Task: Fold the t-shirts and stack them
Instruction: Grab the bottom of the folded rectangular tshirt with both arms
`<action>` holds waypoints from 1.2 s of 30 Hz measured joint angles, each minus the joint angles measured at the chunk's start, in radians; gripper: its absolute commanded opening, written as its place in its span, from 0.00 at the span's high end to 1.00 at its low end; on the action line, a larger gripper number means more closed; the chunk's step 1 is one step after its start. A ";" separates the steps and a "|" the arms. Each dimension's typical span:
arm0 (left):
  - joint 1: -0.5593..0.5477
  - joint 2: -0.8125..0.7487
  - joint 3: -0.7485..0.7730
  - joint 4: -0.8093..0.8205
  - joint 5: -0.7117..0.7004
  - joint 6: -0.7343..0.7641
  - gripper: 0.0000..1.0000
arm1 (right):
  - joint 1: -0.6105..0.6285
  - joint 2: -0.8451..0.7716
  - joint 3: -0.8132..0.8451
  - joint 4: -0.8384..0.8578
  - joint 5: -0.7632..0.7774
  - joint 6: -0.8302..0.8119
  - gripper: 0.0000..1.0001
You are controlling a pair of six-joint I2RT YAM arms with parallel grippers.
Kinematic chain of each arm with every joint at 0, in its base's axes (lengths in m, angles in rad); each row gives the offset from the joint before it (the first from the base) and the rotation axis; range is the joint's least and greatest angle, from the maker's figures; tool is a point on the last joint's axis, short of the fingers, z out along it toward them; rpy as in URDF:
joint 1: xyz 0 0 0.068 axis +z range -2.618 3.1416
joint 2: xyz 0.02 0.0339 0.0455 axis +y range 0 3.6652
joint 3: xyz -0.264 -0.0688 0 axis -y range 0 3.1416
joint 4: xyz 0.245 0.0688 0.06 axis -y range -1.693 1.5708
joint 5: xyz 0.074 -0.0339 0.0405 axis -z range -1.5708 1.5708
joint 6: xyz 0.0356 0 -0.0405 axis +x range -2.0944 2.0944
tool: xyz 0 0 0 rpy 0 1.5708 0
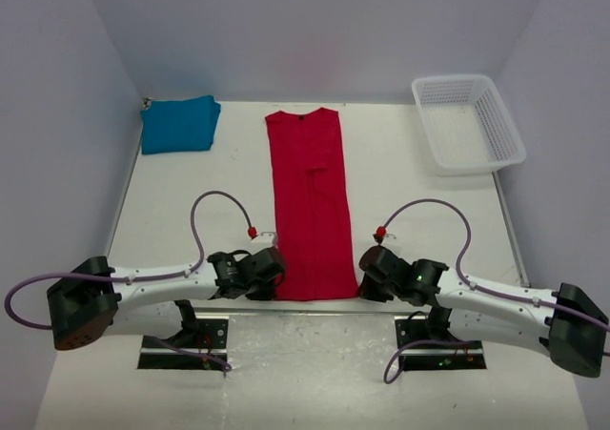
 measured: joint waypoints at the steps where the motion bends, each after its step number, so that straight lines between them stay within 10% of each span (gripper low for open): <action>1: 0.000 -0.009 -0.005 -0.002 0.005 0.000 1.00 | 0.000 0.003 0.000 0.000 0.000 0.001 1.00; 28: -0.048 -0.129 0.027 -0.140 0.003 -0.006 1.00 | 0.028 0.029 0.146 -0.101 0.021 -0.090 1.00; 36: 0.183 -0.057 0.202 -0.195 -0.043 0.151 1.00 | -0.018 0.149 0.362 -0.157 0.087 -0.194 1.00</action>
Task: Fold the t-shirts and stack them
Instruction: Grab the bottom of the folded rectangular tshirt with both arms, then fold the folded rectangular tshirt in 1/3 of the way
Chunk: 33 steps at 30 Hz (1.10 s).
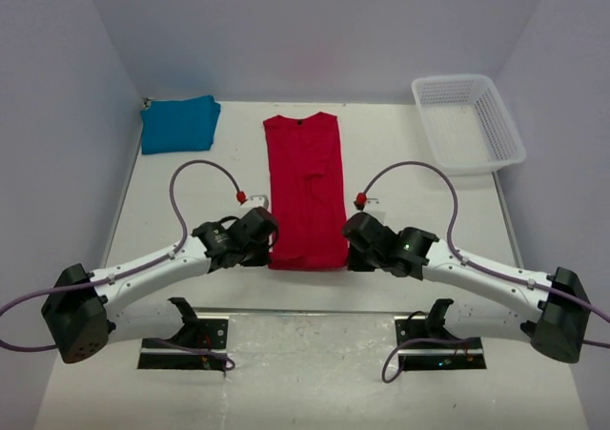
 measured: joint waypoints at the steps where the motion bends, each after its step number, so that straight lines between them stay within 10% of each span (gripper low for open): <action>1: 0.036 0.023 0.031 0.001 -0.005 0.031 1.00 | -0.021 0.030 0.022 0.004 0.003 -0.018 1.00; 12: 0.253 0.327 0.391 0.048 -0.017 0.268 1.00 | -0.251 0.354 0.333 0.032 0.000 -0.246 1.00; 33: 0.430 0.641 0.634 0.111 0.056 0.406 1.00 | -0.486 0.762 0.729 0.035 -0.137 -0.476 1.00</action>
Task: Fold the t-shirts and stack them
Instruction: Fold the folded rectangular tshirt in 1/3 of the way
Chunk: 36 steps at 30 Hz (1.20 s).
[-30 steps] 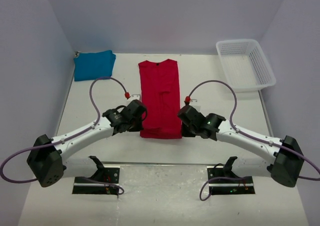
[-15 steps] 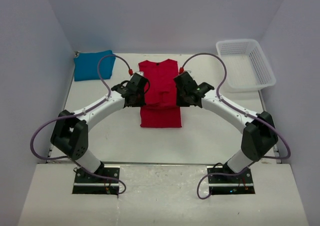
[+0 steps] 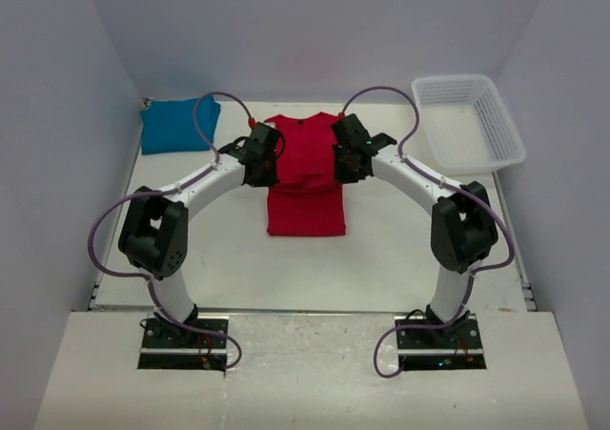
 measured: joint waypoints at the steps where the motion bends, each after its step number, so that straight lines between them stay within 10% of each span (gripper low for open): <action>1: 0.008 0.015 0.005 0.002 0.002 0.007 1.00 | -0.005 0.014 0.010 0.000 -0.005 -0.005 1.00; 7: 0.036 0.092 0.046 0.016 0.021 0.032 0.99 | -0.038 0.097 0.076 -0.001 -0.040 -0.029 1.00; 15: 0.074 0.205 0.139 0.061 0.016 0.108 0.33 | -0.070 0.246 0.221 -0.019 -0.056 -0.090 0.75; 20: 0.097 0.270 0.349 0.091 -0.052 0.187 0.28 | -0.131 0.420 0.536 -0.051 -0.063 -0.146 0.51; 24: 0.118 0.199 0.414 0.137 -0.047 0.195 0.32 | -0.178 0.411 0.613 -0.066 -0.050 -0.169 0.53; 26: 0.122 0.099 0.329 0.153 -0.003 0.165 0.63 | -0.187 0.316 0.492 -0.057 -0.048 -0.169 0.98; 28: 0.117 -0.011 0.212 0.170 0.048 0.125 1.00 | -0.179 0.178 0.293 -0.021 -0.066 -0.141 1.00; 36: -0.008 -0.078 -0.144 0.309 0.315 0.080 1.00 | -0.076 -0.079 -0.172 0.111 -0.311 -0.061 1.00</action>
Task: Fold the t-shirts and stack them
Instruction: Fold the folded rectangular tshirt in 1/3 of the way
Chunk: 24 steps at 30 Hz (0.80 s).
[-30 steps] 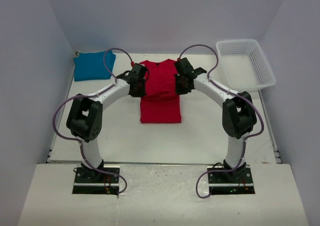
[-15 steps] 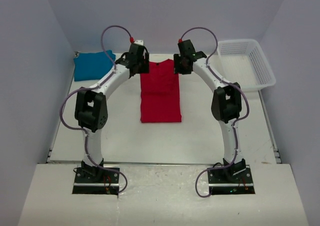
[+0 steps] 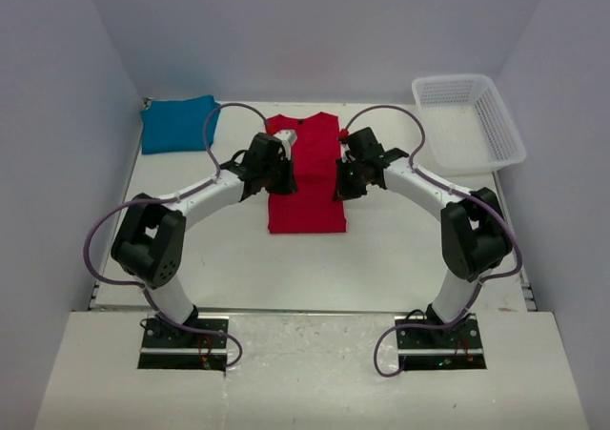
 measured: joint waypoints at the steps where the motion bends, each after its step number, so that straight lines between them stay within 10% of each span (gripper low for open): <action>1: -0.012 0.012 -0.021 0.011 0.024 -0.002 1.00 | 0.010 0.003 -0.024 0.019 -0.026 0.008 1.00; 24: -0.037 -0.033 -0.231 0.032 -0.073 -0.009 1.00 | 0.043 0.027 -0.217 0.113 0.006 0.064 1.00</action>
